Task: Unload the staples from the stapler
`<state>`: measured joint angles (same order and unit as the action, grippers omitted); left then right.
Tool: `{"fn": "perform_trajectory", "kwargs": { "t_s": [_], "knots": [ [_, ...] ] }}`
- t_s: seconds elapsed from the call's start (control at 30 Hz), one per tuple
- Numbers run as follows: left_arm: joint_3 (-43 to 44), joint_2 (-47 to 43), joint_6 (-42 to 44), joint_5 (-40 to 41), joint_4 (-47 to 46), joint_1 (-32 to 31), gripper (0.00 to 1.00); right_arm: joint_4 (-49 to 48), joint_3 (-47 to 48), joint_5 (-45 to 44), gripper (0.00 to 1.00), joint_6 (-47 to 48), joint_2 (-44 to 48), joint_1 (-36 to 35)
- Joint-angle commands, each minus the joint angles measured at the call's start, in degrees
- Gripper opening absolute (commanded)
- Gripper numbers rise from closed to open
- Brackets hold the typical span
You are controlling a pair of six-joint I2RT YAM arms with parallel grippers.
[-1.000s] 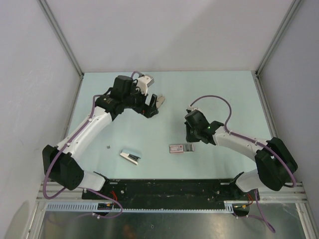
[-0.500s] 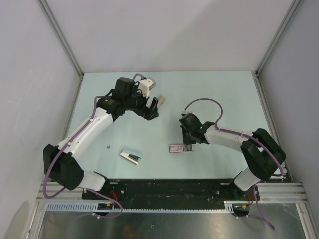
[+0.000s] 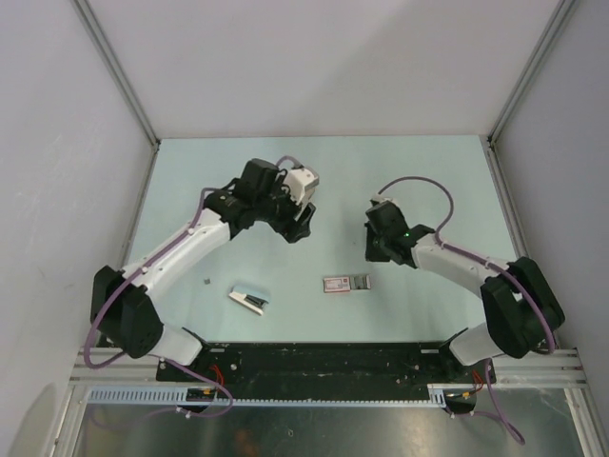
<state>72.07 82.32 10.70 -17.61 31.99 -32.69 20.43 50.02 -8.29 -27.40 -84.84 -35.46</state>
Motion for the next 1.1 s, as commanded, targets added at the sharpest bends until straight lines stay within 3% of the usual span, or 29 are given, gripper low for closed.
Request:
{"fn": "perform_trajectory", "kwargs": {
  "t_s": [0.0, 0.13, 0.37, 0.63, 1.07],
  "knots": [
    [-2.5, 3.1, 8.4, -0.7, -0.4, -3.2, 0.78, -3.5, -4.4, 8.3, 0.19, -3.3, 4.1, 4.9],
    [-4.2, 7.2, 12.0, 0.2, -0.4, -6.7, 0.72, -9.6, -12.2, 19.2, 0.26, -7.7, 7.9, 10.5],
    [-4.8, 14.2, 15.9, 1.3, -0.6, -10.3, 0.66, -18.2, -21.5, 33.0, 0.27, -12.1, 9.4, 17.9],
    [-7.3, 18.7, 16.4, 6.5, -3.5, -12.4, 0.64, -26.7, -25.5, 38.9, 0.27, -15.1, 6.3, 20.7],
    [-7.2, 22.3, 15.3, 10.0, -6.5, -14.9, 0.64, -30.9, -27.7, 41.1, 0.23, -16.8, 3.9, 21.0]
  ]
}}
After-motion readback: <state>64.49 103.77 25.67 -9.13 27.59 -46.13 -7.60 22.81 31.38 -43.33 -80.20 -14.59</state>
